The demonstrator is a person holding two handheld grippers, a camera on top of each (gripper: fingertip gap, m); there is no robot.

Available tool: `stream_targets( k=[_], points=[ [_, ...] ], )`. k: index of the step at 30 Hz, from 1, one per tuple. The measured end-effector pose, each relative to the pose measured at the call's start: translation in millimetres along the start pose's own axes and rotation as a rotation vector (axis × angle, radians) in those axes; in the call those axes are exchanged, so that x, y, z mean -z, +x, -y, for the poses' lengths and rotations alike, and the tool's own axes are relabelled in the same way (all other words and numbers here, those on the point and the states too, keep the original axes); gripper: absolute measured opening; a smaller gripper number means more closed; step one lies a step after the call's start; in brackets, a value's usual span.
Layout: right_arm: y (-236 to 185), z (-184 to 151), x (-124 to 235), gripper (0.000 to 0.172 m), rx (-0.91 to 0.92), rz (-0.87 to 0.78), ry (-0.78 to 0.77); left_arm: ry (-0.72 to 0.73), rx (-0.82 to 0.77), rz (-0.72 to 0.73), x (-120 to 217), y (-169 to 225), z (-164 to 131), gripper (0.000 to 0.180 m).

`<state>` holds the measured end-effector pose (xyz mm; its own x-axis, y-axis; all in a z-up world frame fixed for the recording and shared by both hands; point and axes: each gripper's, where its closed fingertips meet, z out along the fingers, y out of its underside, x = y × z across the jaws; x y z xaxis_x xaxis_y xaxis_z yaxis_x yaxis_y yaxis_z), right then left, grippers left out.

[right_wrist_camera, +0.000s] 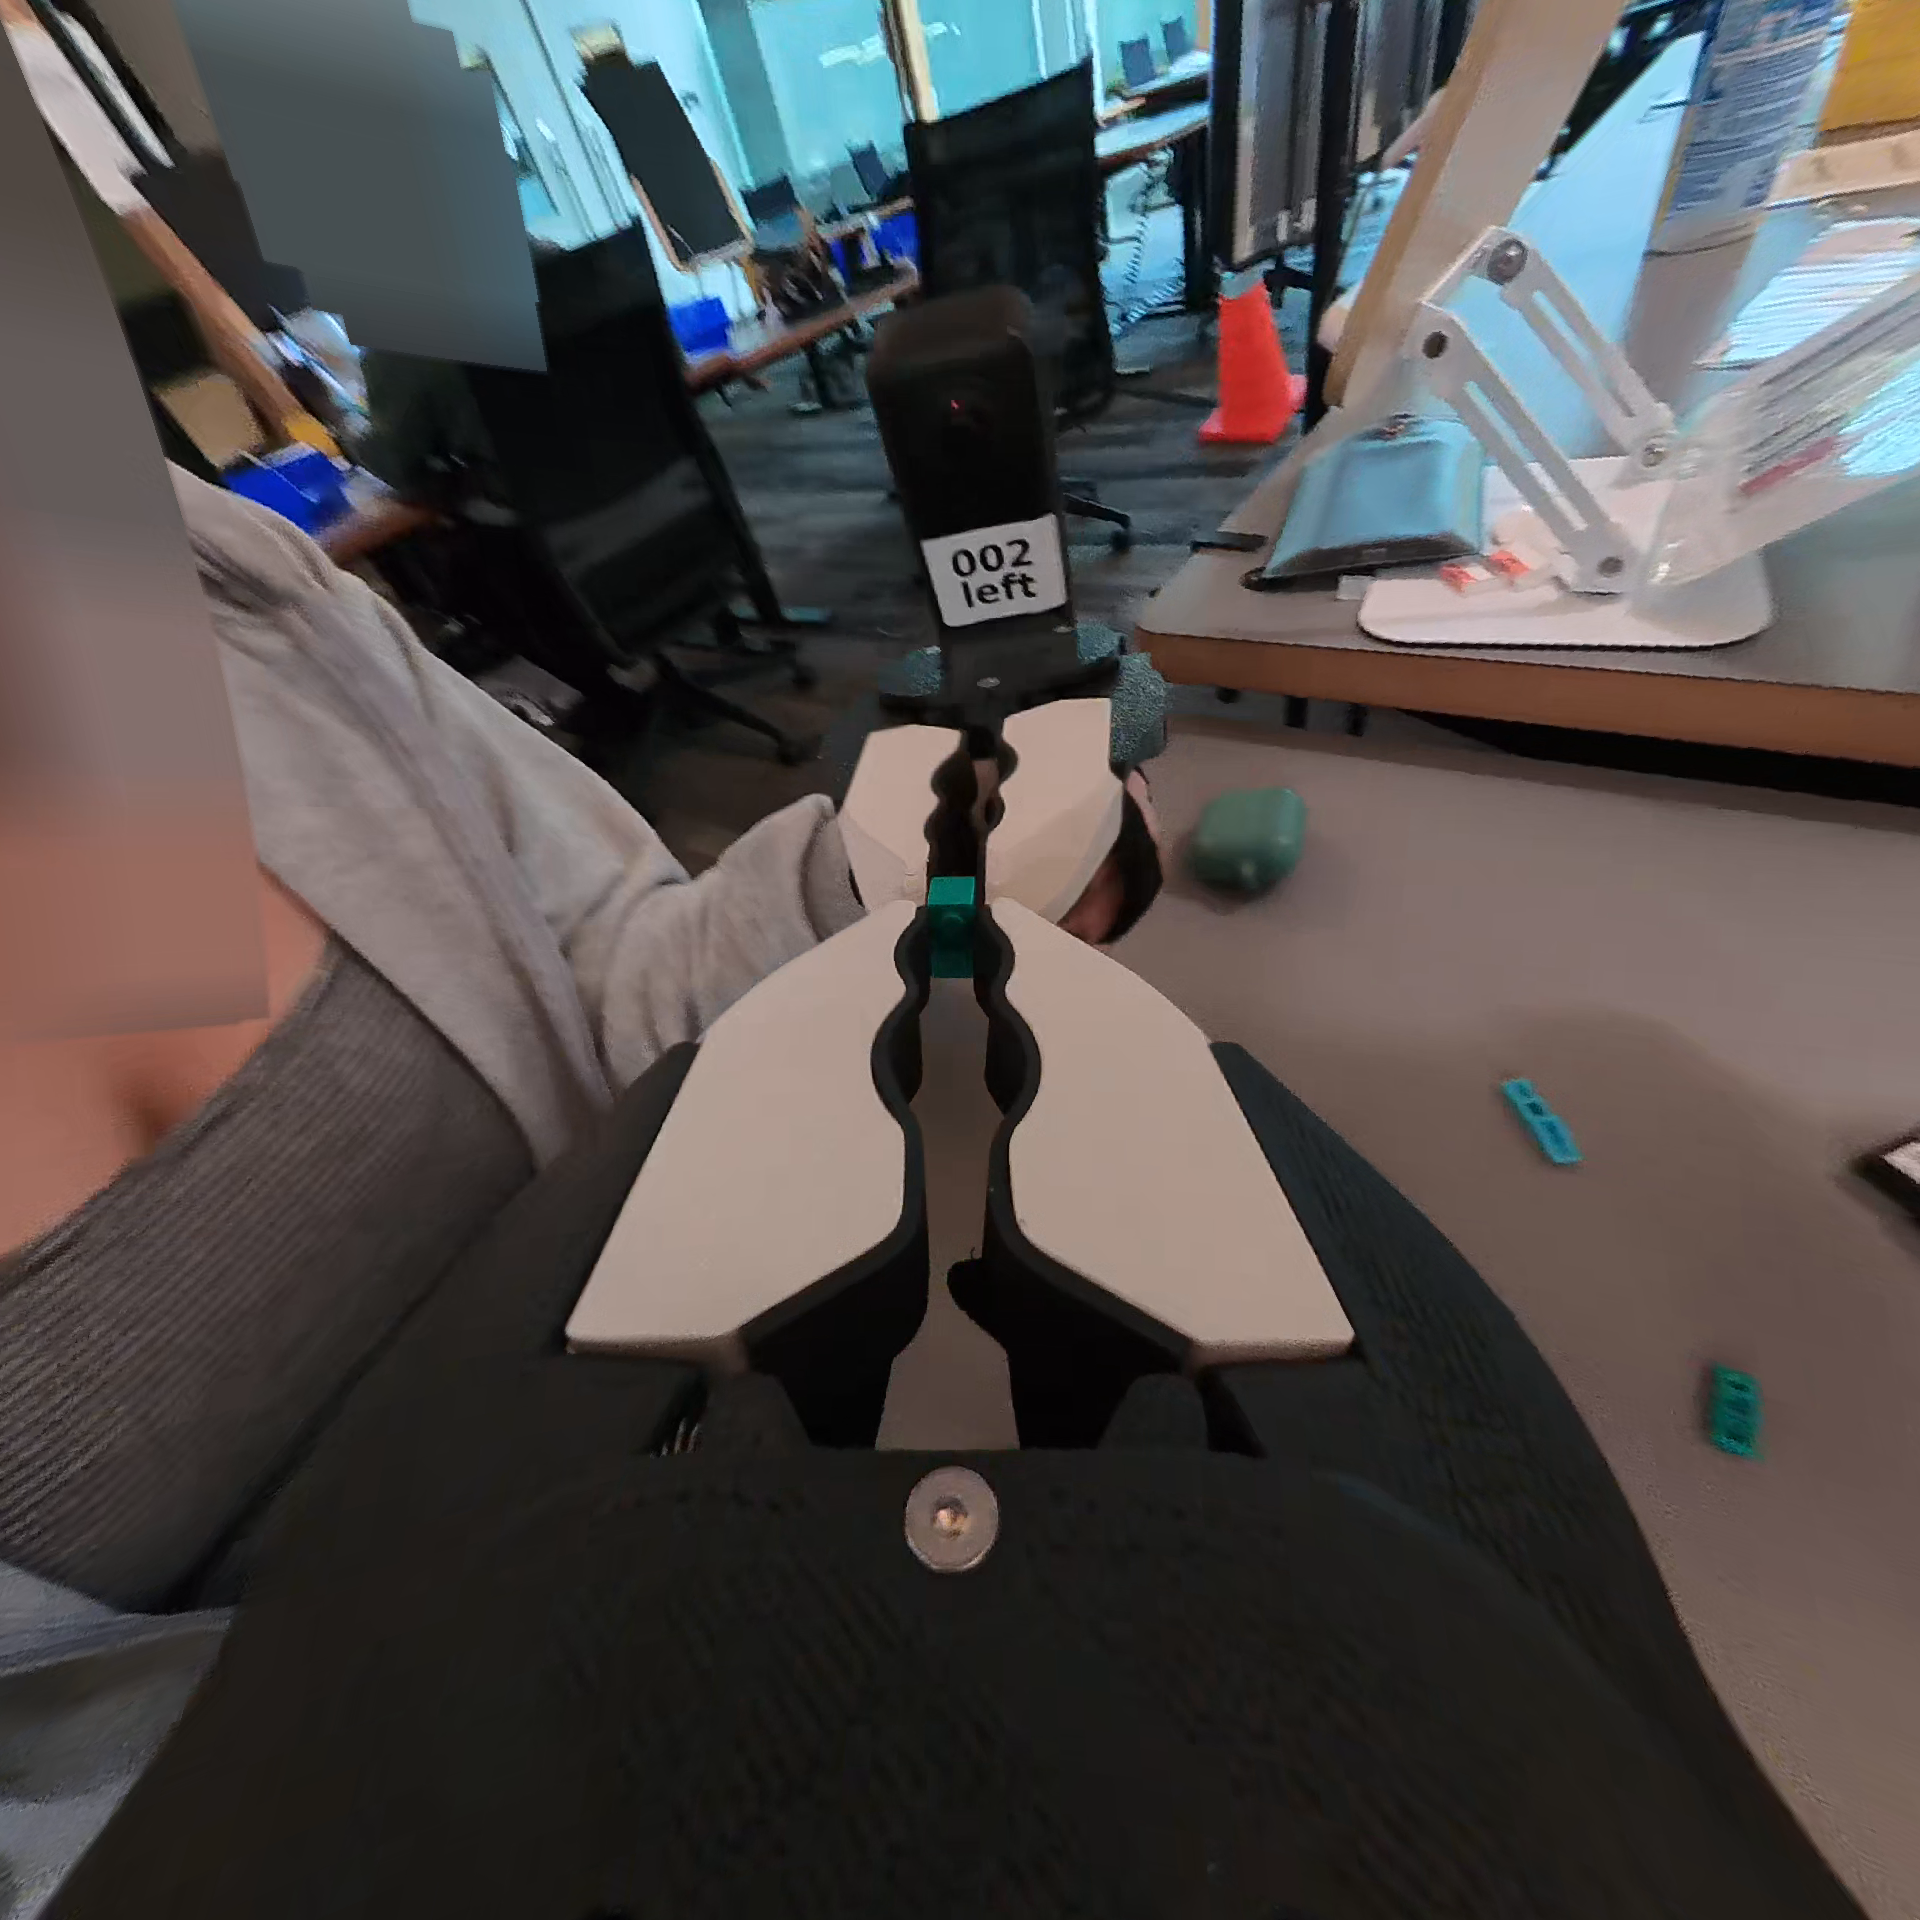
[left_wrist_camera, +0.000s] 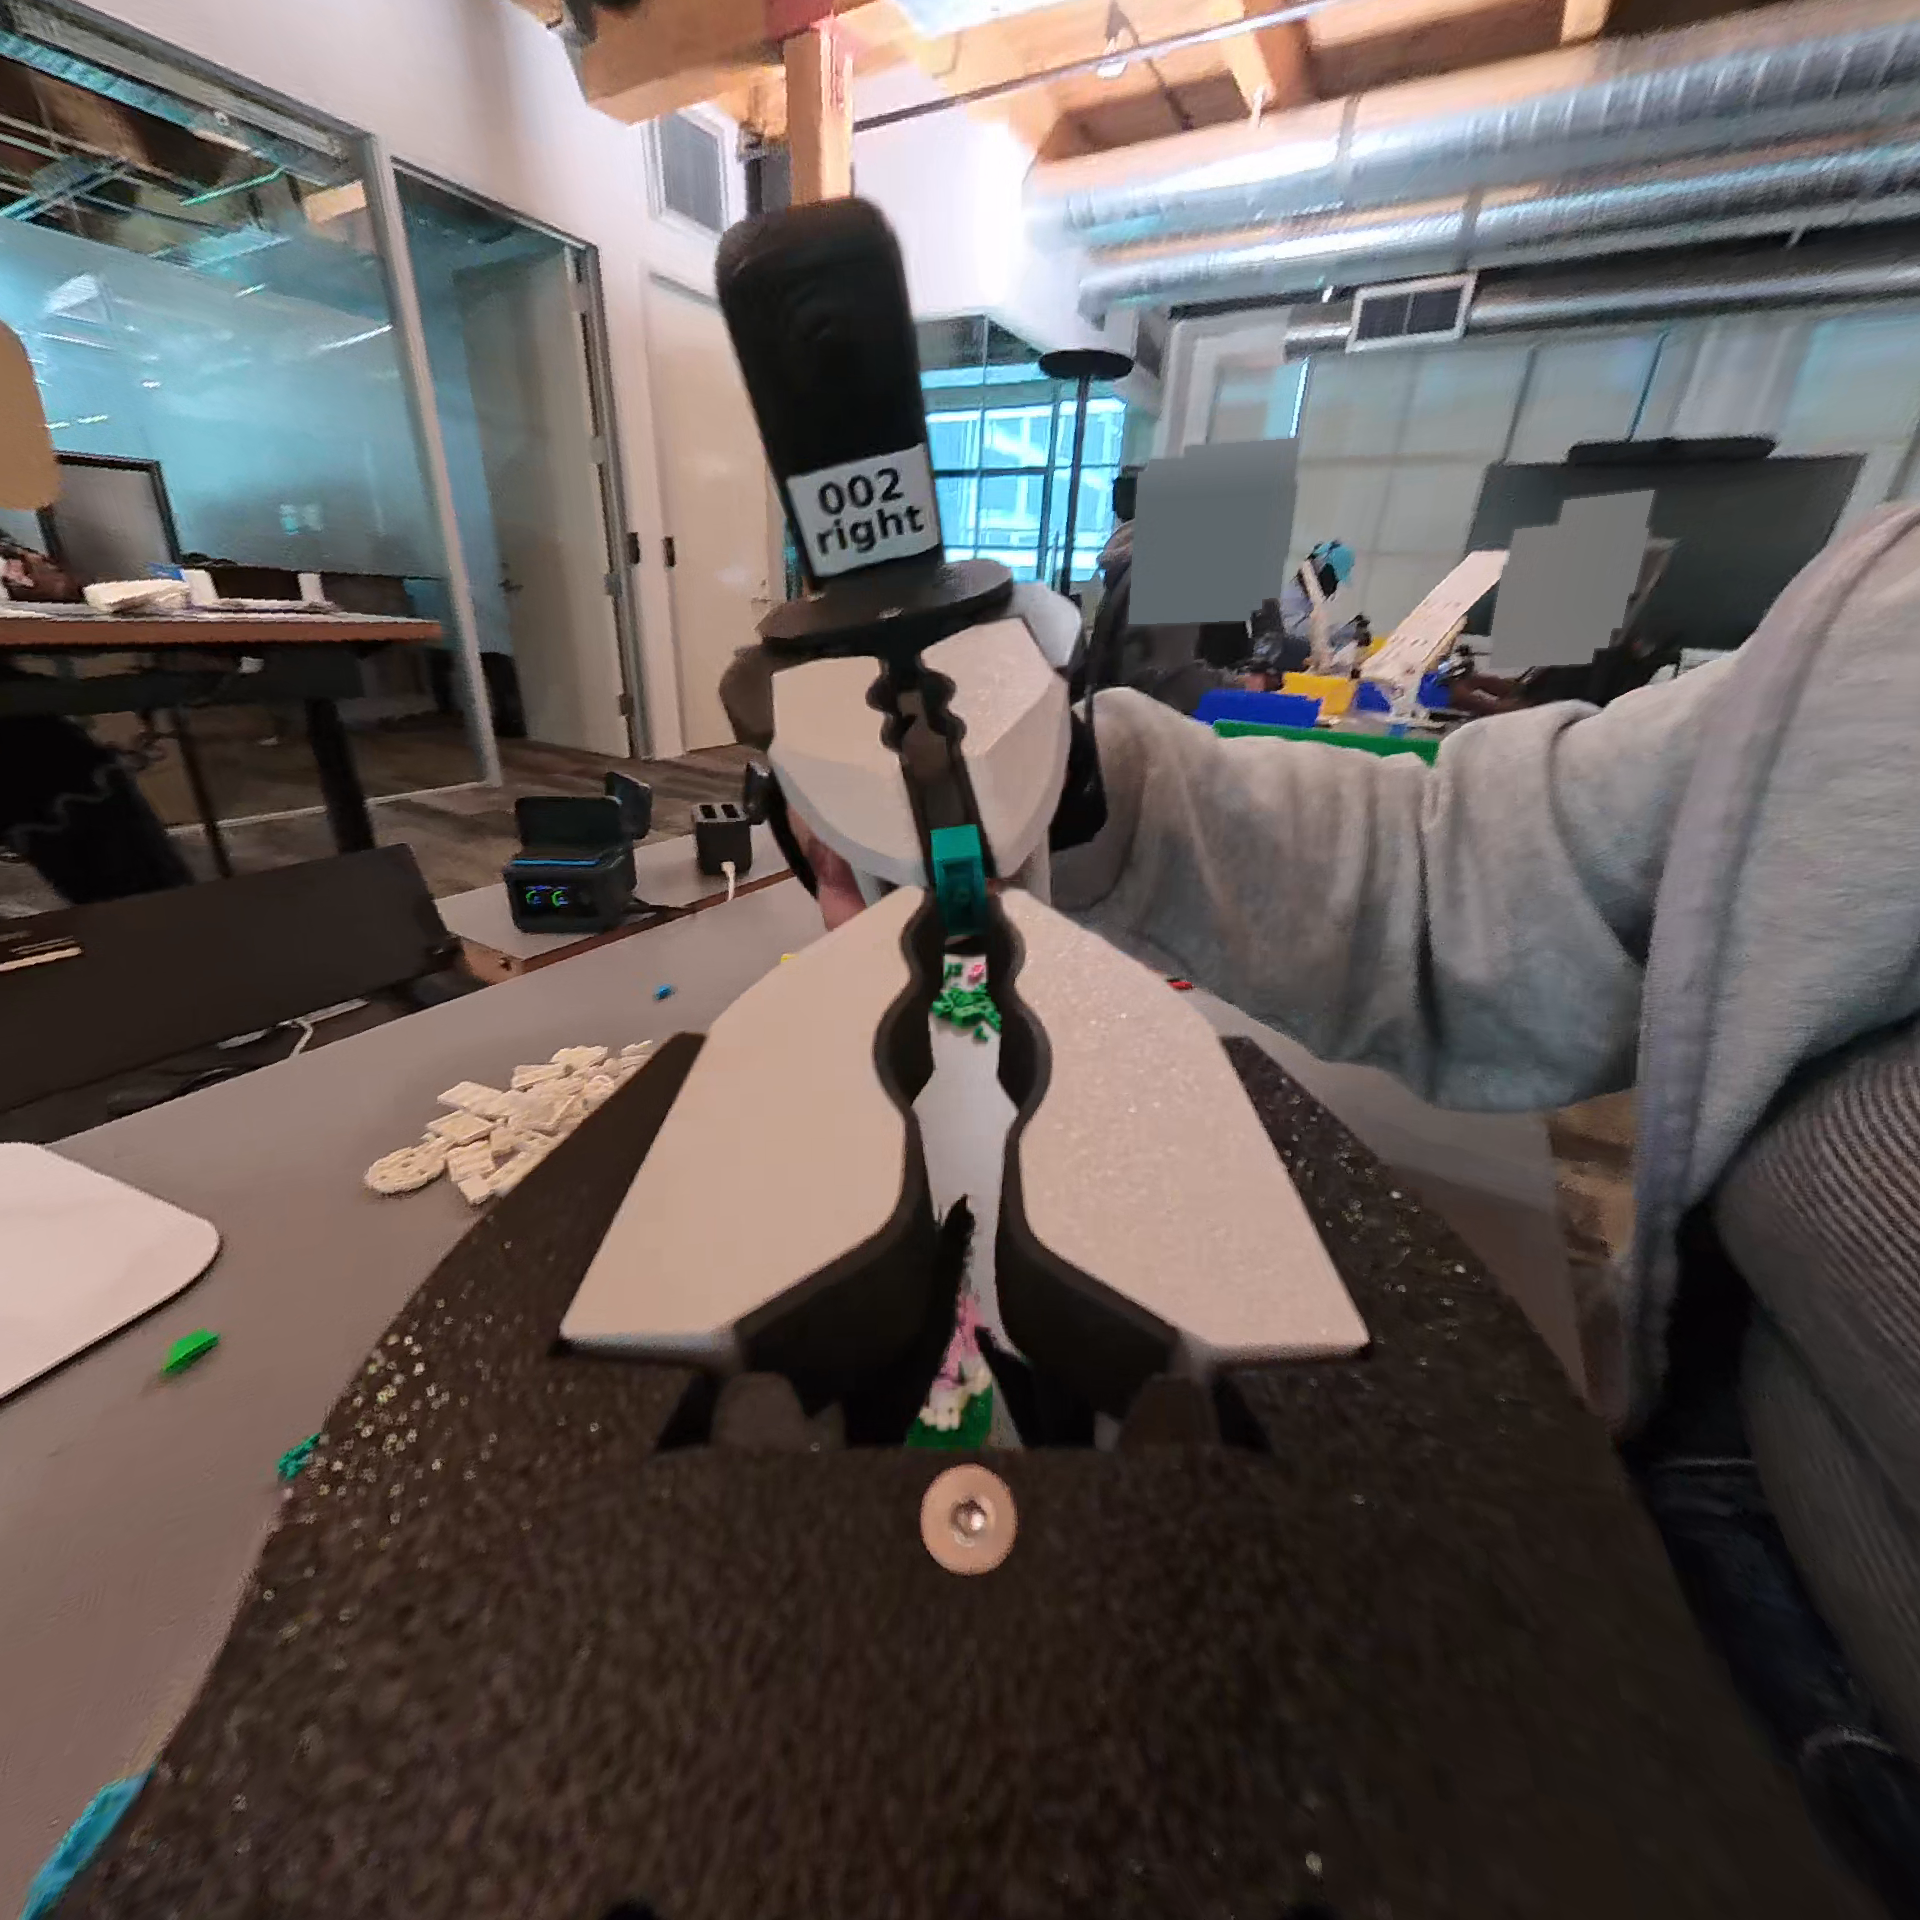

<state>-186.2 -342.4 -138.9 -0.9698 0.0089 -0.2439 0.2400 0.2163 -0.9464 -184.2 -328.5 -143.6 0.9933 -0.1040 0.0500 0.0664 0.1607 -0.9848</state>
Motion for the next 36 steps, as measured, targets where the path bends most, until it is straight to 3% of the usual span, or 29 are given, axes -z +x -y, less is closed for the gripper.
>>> stream_targets(
  k=[4,11,14,25,27,29,31,33,36],
  points=[
    [7,-3,0,0.006,-0.060,0.030,0.025,-0.007,0.033,0.037,0,-8,-4,0.008],
    [16,-5,0,0.006,0.001,-0.088,0.014,-0.048,-0.022,0.137,0,-19,-7,0.012],
    [11,-3,0,0.006,0.037,-0.105,0.005,-0.011,-0.016,0.060,-1,-10,-3,0.008],
    [-30,26,16,0.005,-0.241,0.287,0.276,0.209,0.098,-0.207,-5,21,24,0.007],
    [-25,18,16,0.005,-0.201,0.224,0.255,0.233,0.136,-0.200,-3,16,26,0.007],
    [-14,12,16,0.005,-0.166,0.122,0.239,0.228,0.141,-0.090,3,-3,22,0.007],
    [24,-2,18,0.005,-0.082,-0.131,0.123,0.169,0.132,0.122,14,-34,12,0.007],
    [74,-26,25,0.005,-0.042,-0.376,-0.112,0.044,0.091,0.315,30,-59,-5,0.008],
    [131,-64,28,0.006,-0.061,-0.544,-0.494,-0.053,0.049,0.451,47,-75,-16,0.008]
  ],
)
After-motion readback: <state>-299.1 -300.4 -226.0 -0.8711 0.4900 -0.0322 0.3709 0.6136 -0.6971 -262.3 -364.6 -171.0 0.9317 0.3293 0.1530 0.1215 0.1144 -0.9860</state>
